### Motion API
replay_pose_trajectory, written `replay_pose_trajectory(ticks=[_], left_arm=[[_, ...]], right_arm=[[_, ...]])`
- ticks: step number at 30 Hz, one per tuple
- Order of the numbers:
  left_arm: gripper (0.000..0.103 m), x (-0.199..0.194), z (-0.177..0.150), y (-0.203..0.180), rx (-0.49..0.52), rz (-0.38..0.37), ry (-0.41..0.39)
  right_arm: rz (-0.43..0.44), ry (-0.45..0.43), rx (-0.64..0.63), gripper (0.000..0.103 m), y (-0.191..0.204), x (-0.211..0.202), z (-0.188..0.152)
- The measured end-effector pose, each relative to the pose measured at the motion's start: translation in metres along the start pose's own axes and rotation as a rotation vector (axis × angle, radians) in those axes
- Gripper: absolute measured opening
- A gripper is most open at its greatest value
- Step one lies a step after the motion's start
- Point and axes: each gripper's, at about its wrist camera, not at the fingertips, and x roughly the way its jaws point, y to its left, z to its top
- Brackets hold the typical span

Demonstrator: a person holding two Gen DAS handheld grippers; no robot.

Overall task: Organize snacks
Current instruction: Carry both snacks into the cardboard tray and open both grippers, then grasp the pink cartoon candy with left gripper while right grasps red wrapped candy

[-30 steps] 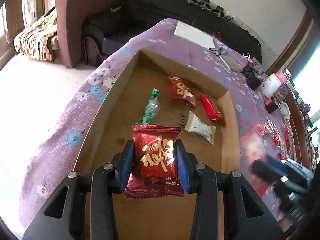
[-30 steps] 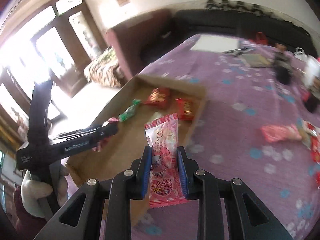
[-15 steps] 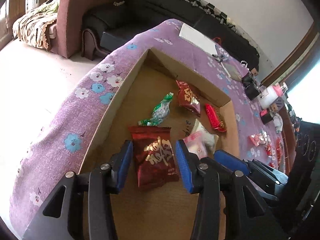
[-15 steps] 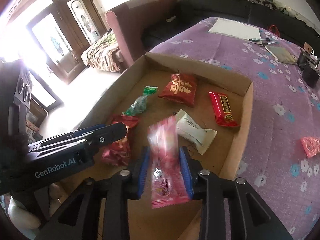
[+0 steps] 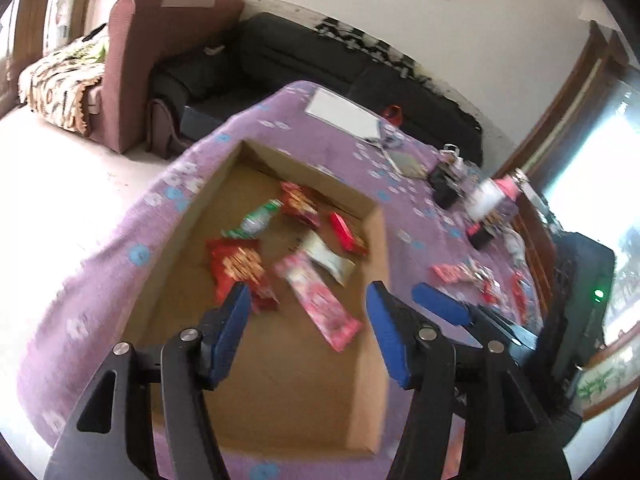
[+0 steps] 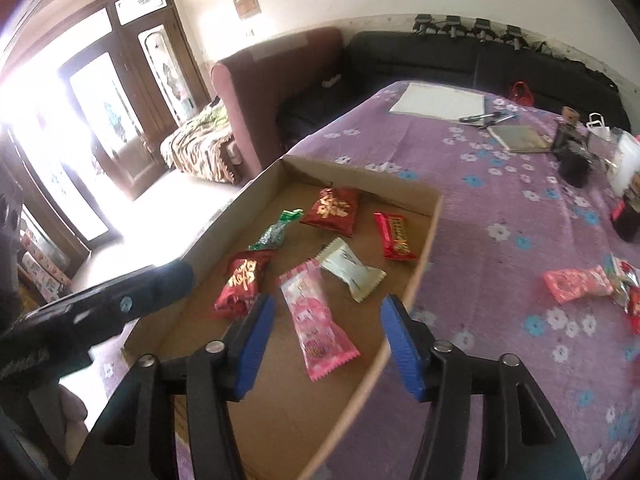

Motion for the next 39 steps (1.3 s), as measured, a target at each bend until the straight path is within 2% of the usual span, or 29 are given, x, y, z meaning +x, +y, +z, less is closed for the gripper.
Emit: replay_pose_trajectory(ticks=[4, 5, 7, 10, 13, 20, 27, 32, 35, 39], left_arm=[[0.059, -0.007, -0.021, -0.015, -0.008, -0.029, 0.006], [0.060, -0.008, -0.025, -0.018, -0.011, -0.036, 0.009], [0.069, -0.009, -0.034, -0.025, -0.012, -0.048, 0.013], [0.069, -0.008, -0.045, -0.041, 0.013, -0.066, 0.026], [0.069, -0.001, -0.054, -0.062, 0.039, -0.103, 0.070], [0.069, 0.009, -0.070, -0.106, 0.143, -0.100, 0.105], [0.069, 0.024, -0.079, -0.122, 0.172, -0.098, 0.140], [0.069, 0.030, -0.080, -0.125, 0.181, -0.092, 0.152], [0.069, 0.035, -0.081, -0.127, 0.182, -0.090, 0.167], [0.069, 0.042, -0.080, -0.130, 0.192, -0.077, 0.187]], right_arm=[[-0.030, -0.015, -0.004, 0.059, -0.015, -0.019, -0.021], [-0.036, -0.017, -0.004, 0.059, -0.018, -0.023, -0.026], [-0.056, -0.016, 0.004, 0.059, -0.031, -0.032, -0.041], [-0.085, -0.012, 0.027, 0.060, -0.053, -0.042, -0.057], [-0.121, -0.016, 0.075, 0.060, -0.084, -0.054, -0.070], [-0.211, -0.043, 0.225, 0.060, -0.172, -0.087, -0.088], [-0.298, -0.084, 0.401, 0.060, -0.264, -0.111, -0.088], [-0.345, -0.090, 0.534, 0.060, -0.325, -0.109, -0.077], [-0.345, -0.086, 0.562, 0.060, -0.343, -0.101, -0.068], [-0.323, -0.047, 0.510, 0.060, -0.342, -0.075, -0.047]])
